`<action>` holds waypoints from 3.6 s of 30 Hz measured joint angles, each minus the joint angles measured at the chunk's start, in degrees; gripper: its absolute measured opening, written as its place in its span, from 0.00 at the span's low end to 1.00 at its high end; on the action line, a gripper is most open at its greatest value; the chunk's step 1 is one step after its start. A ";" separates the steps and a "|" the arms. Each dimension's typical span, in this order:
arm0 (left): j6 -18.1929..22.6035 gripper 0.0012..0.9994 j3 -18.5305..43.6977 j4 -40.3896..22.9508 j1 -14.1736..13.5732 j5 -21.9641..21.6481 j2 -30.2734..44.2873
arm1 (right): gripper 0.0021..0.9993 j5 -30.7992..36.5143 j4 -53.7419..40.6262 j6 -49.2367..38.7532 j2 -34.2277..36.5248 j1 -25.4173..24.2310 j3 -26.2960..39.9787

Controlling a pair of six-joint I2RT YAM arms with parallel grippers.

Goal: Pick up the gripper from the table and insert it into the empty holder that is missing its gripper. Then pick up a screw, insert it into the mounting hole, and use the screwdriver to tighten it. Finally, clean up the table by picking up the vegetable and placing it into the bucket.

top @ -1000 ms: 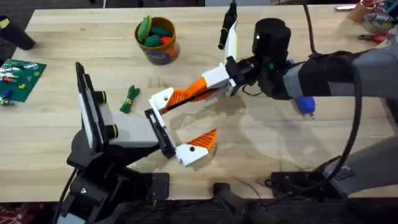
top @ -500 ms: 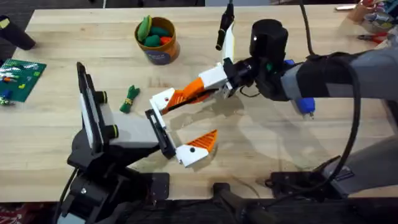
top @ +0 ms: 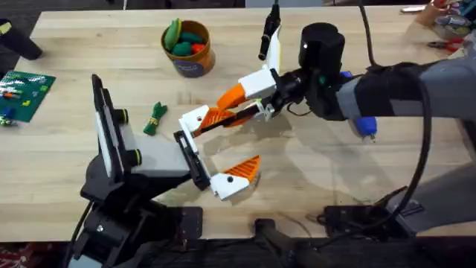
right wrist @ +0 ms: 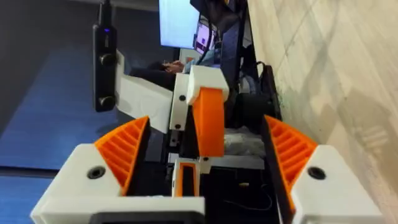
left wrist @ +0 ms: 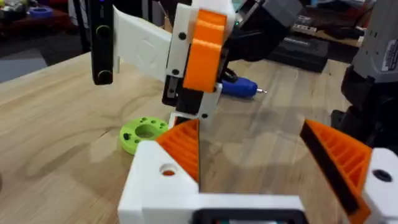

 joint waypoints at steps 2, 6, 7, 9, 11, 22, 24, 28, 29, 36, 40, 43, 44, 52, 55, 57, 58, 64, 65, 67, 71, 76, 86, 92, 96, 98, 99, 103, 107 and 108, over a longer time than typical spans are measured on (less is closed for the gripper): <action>0.00 0.98 0.00 0.00 0.00 0.00 -0.02 | 0.99 0.00 0.00 -0.02 0.00 -0.04 0.00; 0.00 0.98 0.00 0.00 -0.02 0.00 -0.02 | 0.99 0.00 -0.30 -0.24 0.00 -0.67 0.00; 0.00 0.98 0.00 0.00 -0.02 0.00 -0.02 | 0.99 0.00 -0.84 -0.49 0.00 -1.00 0.00; 0.00 0.98 0.00 0.00 0.00 0.00 -0.02 | 0.99 0.11 -3.83 -1.86 0.00 -1.87 0.08; 0.00 0.98 0.00 0.00 0.00 0.00 -0.02 | 0.99 0.41 -8.36 -3.81 0.00 -2.87 0.19; 0.00 0.98 0.00 0.00 0.00 0.17 0.00 | 0.99 5.57 -26.64 -13.65 0.00 -8.87 0.42; 0.00 0.98 0.00 0.00 0.00 0.17 0.00 | 0.99 7.09 -30.52 -15.35 -0.02 -9.15 0.59; 0.00 0.98 0.00 0.00 0.00 0.17 -0.02 | 0.99 11.50 -42.71 -20.31 -0.80 -9.18 1.85; 0.00 0.98 0.00 0.00 0.00 0.17 -0.02 | 0.99 12.86 -46.17 -21.76 -1.33 -9.16 2.51; 0.00 0.98 0.00 -0.02 -0.02 0.17 -0.02 | 1.00 23.79 -65.88 -32.53 -5.84 -9.16 12.52; 0.00 0.98 0.00 0.00 -0.02 0.17 -0.02 | 1.00 30.33 -73.25 -38.51 -7.29 -9.01 19.07; 0.00 0.98 0.00 -0.02 0.00 0.17 -0.02 | 0.99 35.31 -76.33 -42.77 -7.41 -8.60 22.49; 0.00 0.98 0.00 -0.02 0.00 0.17 -0.02 | 0.99 36.81 -76.62 -44.10 -7.39 -8.39 23.16; 0.00 0.98 0.00 -0.02 -0.01 0.17 -0.02 | 1.00 50.66 -76.83 -53.55 -7.39 -4.64 24.35; 0.00 0.98 0.00 0.00 -0.01 0.17 -0.02 | 1.00 55.90 -75.31 -56.42 -7.29 -2.72 24.35; 0.00 0.98 0.00 -0.02 0.00 0.17 -0.02 | 0.99 58.70 -73.82 -57.70 -7.01 -1.46 24.37; 0.00 0.98 0.00 -0.01 0.00 0.17 -0.01 | 0.99 59.83 -73.07 -58.26 -6.75 -0.94 24.40; 0.00 0.98 0.00 -0.02 -0.01 0.17 -0.02 | 0.99 64.78 -72.23 -59.50 -2.95 0.17 24.46; 0.00 0.98 0.00 -0.01 0.00 0.17 -0.02 | 0.99 65.56 -72.20 -59.63 -2.04 0.17 24.46; 0.00 0.98 0.00 -0.02 0.00 0.17 -0.02 | 0.99 66.83 -72.04 -59.86 -0.34 0.16 24.46; 0.00 0.98 0.00 0.00 0.00 0.17 -0.02 | 0.86 68.13 -70.90 -60.26 0.76 0.15 24.46; 0.00 0.98 0.00 -0.02 -0.01 0.17 -0.02 | 0.59 68.71 -68.82 -60.27 0.76 0.15 24.46; 0.00 0.98 0.00 -0.01 -0.01 0.17 -0.02 | 0.46 68.94 -68.76 -60.30 0.76 0.71 24.46; 0.00 0.98 0.00 -0.01 0.00 0.17 -0.01 | 0.46 68.94 -68.72 -60.69 0.96 1.97 24.46; 0.00 0.98 0.00 0.00 0.00 0.17 -0.02 | 0.46 69.60 -68.51 -60.88 2.20 2.03 24.50; 0.00 0.98 0.00 -0.01 -0.01 0.17 -0.02 | 0.46 70.35 -68.24 -61.13 2.89 2.03 24.59; 0.00 0.98 0.00 -0.01 0.00 0.17 -0.02 | 0.47 70.62 -68.18 -61.19 2.96 2.03 24.69; 0.00 0.98 0.00 -0.02 0.00 0.17 0.00 | 0.51 71.09 -68.09 -61.40 3.06 2.13 24.83; 0.00 0.98 0.00 -0.02 -0.01 0.17 -0.02 | 0.50 71.66 -68.05 -61.55 3.06 2.14 24.83; 0.00 0.98 0.00 -0.01 -0.01 0.17 -0.02 | 0.50 71.84 -68.06 -61.57 3.06 2.14 24.83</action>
